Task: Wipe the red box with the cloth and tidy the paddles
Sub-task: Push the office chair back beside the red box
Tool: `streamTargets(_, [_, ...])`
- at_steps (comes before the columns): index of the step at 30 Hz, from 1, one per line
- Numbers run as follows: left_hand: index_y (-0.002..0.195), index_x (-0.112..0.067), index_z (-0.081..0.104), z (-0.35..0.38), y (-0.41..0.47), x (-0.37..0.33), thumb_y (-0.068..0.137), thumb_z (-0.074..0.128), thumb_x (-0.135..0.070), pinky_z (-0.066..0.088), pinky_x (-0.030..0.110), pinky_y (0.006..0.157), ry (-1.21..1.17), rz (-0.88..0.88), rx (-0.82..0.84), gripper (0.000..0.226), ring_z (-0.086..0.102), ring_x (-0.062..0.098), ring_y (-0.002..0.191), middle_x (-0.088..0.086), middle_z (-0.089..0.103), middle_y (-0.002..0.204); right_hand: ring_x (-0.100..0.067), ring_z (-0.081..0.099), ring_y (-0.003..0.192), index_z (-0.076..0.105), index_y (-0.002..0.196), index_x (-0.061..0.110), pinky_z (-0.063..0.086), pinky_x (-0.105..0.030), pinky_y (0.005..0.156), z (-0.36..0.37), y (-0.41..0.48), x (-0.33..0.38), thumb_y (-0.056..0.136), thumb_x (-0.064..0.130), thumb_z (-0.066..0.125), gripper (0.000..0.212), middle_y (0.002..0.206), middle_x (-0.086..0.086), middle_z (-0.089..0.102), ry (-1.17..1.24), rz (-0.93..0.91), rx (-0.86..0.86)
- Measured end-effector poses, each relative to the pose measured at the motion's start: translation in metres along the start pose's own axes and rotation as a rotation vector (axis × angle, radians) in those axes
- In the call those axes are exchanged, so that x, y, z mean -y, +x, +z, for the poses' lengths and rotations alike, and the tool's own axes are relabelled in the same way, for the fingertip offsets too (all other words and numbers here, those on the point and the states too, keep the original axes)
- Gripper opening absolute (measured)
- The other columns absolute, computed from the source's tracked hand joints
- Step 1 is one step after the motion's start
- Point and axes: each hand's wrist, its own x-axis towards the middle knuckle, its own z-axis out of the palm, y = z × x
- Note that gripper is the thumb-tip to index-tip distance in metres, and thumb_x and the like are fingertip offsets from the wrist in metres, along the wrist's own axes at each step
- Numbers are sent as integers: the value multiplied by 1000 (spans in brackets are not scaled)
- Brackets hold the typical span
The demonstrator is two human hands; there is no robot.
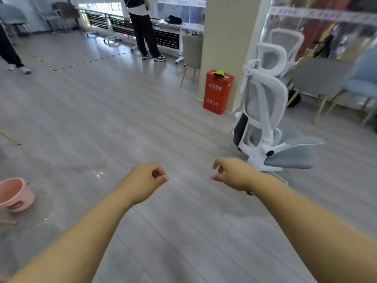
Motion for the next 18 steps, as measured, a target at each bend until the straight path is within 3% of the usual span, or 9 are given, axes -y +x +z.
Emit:
streamTargets(3, [76,-28,60,2,53,-16,85,65,-31,45,24,67,4,79,54,11,58,11,75,-9,62,80,-18,55,96,51,120,21,47,-33,85,-23,19,-24,91,44,55,37,114,2,61,37,82,-54])
streamTargets(8, [79,-29,61,-7,146,-37,86,63,-33,49,30,76,14,176,128,9,58,11,79,-9,63,84,-17,54,100,51,120,20,46,-33,88,-62,61,-48,92,42,54,36,111,3,61,53,206,-132])
streamTargets(18, [83,-21,64,-46,318,-63,86,63,-35,51,35,77,16,305,219,14,59,14,78,-2,65,85,-14,55,93,55,118,22,44,-30,80,-144,183,-41,92,40,55,32,101,6,59,195,336,-385])
